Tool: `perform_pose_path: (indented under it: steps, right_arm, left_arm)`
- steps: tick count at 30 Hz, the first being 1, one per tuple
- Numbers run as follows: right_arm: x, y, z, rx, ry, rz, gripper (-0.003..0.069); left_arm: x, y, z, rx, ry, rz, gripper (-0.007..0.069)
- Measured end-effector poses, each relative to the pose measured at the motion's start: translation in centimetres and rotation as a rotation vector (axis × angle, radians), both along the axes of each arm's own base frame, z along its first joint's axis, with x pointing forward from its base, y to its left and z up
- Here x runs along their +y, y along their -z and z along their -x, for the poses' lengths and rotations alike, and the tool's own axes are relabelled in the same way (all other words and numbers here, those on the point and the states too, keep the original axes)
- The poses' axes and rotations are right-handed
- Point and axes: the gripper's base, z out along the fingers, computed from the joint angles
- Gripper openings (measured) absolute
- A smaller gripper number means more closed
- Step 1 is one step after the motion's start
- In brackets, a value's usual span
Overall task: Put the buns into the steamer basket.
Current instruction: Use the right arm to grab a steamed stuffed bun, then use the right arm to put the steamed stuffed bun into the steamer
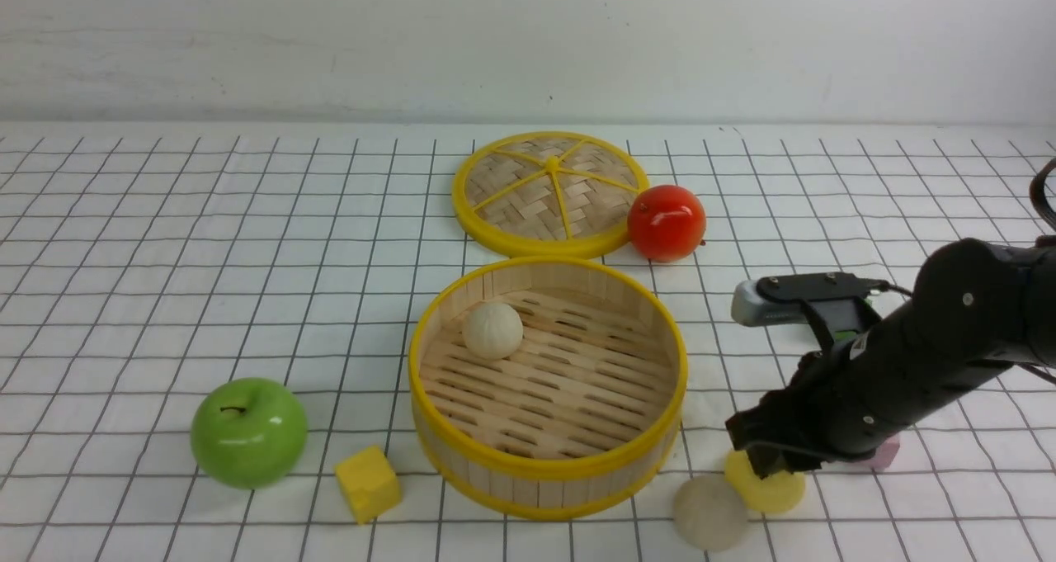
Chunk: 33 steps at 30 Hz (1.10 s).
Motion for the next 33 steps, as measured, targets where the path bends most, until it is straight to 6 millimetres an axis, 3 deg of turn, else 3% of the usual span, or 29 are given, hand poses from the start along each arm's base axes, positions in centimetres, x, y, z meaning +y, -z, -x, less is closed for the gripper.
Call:
perform_pose_path:
  steps: [2, 4, 5, 12, 15, 16, 19, 22, 25, 28, 30, 33]
  right_arm:
    - [0.0, 0.0, 0.0, 0.002, 0.001, -0.003, 0.0104]
    - [0.0, 0.0, 0.0, 0.002, 0.001, -0.003, 0.0067]
    - [0.1, -0.1, -0.1, 0.002, 0.002, -0.005, 0.0010]
    - [0.5, -1.8, -0.8, 0.012, -0.022, -0.023, -0.0008]
    - [1.1, -4.8, -2.1, -0.046, -0.037, -0.054, -0.0008]
    - [1.5, -7.1, -2.8, -0.101, -0.041, -0.085, -0.0010]
    - [2.1, -11.1, -3.9, -0.220, -0.031, -0.156, -0.0009]
    - [2.6, -13.3, -4.6, -0.287, -0.022, -0.225, -0.0009]
    - [3.1, -13.6, -4.9, -0.304, -0.028, -0.279, -0.0009]
    - [3.8, -12.0, -5.7, -0.272, -0.048, -0.322, -0.0009]
    - [4.2, -10.8, -6.4, -0.255, -0.051, -0.335, -0.0009]
    - [4.9, -7.1, -8.2, -0.215, -0.044, -0.348, -0.0009]
  left_arm:
    - [0.0, 0.0, 0.0, 0.000, 0.000, 0.000, 0.0039]
    - [0.0, 0.0, 0.0, 0.000, 0.000, 0.000, 0.0039]
    - [0.0, 0.0, 0.0, 0.000, 0.000, 0.000, 0.0039]
    - [0.0, 0.0, 0.0, 0.000, 0.000, -0.001, 0.0047]
    - [0.0, 0.0, 0.0, 0.000, 0.000, -0.001, 0.0047]
    - [0.0, 0.0, 0.0, 0.000, 0.000, -0.001, 0.0047]
    - [0.0, 0.0, 0.0, 0.000, 0.000, -0.001, 0.0047]
    - [0.0, 0.0, 0.0, 0.000, 0.000, -0.001, 0.0047]
    - [0.0, 0.0, 0.0, 0.000, 0.000, -0.001, 0.0047]
    - [0.0, 0.0, 0.0, 0.000, 0.000, -0.001, 0.0048]
    - [0.0, 0.0, 0.0, 0.001, 0.000, -0.001, 0.0048]
    - [0.0, 0.0, 0.0, 0.001, 0.000, -0.001, 0.0048]
